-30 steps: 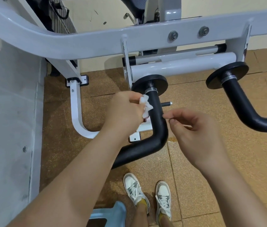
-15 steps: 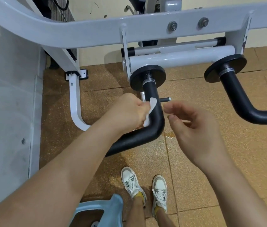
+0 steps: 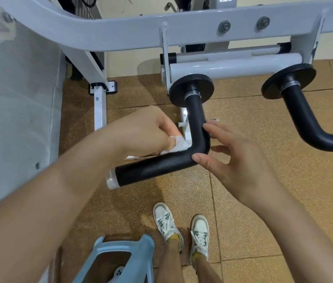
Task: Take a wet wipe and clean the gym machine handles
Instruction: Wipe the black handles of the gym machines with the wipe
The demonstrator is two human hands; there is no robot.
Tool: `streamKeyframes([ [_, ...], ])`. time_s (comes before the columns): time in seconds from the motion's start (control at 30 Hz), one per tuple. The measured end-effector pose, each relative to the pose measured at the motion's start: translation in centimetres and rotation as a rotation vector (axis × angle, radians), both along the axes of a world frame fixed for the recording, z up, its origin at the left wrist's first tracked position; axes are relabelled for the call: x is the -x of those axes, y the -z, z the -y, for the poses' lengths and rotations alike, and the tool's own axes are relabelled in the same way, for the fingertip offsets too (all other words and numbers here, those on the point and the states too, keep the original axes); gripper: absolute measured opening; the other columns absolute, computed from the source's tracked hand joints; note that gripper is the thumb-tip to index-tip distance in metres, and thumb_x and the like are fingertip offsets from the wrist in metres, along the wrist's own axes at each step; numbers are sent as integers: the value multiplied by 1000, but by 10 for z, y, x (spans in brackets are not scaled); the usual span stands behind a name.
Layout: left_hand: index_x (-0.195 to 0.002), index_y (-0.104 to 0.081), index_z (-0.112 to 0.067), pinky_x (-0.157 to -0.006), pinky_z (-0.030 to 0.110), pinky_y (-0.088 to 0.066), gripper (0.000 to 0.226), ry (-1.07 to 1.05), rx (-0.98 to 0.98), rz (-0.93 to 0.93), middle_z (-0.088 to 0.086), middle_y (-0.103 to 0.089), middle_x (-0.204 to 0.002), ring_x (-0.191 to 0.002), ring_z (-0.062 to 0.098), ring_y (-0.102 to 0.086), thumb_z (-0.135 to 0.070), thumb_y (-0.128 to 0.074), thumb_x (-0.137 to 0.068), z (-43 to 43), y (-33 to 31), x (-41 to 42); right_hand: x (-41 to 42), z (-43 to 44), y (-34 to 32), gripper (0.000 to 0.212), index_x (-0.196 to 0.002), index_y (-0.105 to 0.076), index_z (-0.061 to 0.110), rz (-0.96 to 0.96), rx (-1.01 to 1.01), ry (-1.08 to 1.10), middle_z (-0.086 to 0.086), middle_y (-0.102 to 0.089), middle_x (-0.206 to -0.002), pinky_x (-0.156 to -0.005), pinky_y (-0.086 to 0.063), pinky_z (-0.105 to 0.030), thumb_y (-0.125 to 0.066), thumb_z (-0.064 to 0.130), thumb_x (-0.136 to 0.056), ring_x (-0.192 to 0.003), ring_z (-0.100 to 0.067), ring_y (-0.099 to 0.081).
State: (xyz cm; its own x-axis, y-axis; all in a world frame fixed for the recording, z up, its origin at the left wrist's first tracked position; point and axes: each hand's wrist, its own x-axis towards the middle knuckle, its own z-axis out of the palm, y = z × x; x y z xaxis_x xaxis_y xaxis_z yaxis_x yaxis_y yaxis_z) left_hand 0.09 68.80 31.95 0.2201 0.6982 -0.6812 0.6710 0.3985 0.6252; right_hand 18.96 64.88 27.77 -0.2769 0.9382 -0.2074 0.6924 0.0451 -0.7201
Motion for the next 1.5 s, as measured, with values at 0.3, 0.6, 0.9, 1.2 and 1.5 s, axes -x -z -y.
streamKeyframes([
  [0.3, -85, -75, -21, -67, 26, -45, 21, -24, 1, -57, -16, -66, -63, -71, 9, -62, -10, -59, -87, 12, 6, 18, 10, 7, -7, 70, -143, -40, 22, 114, -42, -30, 9, -35, -150, -108, -39, -40, -69, 39, -82, -132, -16, -42],
  [0.6, -89, -78, -25, -82, 34, -53, 25, 5, 21, -144, -13, -73, -84, -85, 10, -65, -11, -56, -90, 28, 5, 48, 18, 10, -4, 51, -114, -48, 26, -90, 67, 64, 9, -60, -100, -82, -47, -20, -78, 35, -74, -96, -9, -57],
  [0.9, -82, -78, -23, -77, 32, -56, 23, -366, -2, -76, -8, -73, -86, -89, 20, -67, -13, -59, -91, 67, 3, 75, 28, 15, -1, 97, -130, -40, 17, 154, -19, 39, 6, -46, -119, -90, -48, -35, -66, 71, -52, -108, -17, -47],
  [1.2, -79, -73, -30, -78, 33, -57, 31, -953, -163, -103, -6, -75, -85, -82, 13, -69, -2, -62, -87, 127, 6, 64, 36, 59, -18, 57, -135, -46, 34, -457, 312, 505, 10, -54, -127, -85, -46, -22, -69, 23, -84, -112, 1, -54],
  [1.5, -81, -67, -32, -66, 13, -50, 26, -1024, -507, -172, -14, -69, -81, -76, 4, -64, -10, -79, -74, 175, 3, -10, 67, 97, -30, 73, -139, -36, 38, -1010, 724, 613, -3, -73, -103, -85, -55, -37, -69, 5, -83, -95, -16, -71],
])
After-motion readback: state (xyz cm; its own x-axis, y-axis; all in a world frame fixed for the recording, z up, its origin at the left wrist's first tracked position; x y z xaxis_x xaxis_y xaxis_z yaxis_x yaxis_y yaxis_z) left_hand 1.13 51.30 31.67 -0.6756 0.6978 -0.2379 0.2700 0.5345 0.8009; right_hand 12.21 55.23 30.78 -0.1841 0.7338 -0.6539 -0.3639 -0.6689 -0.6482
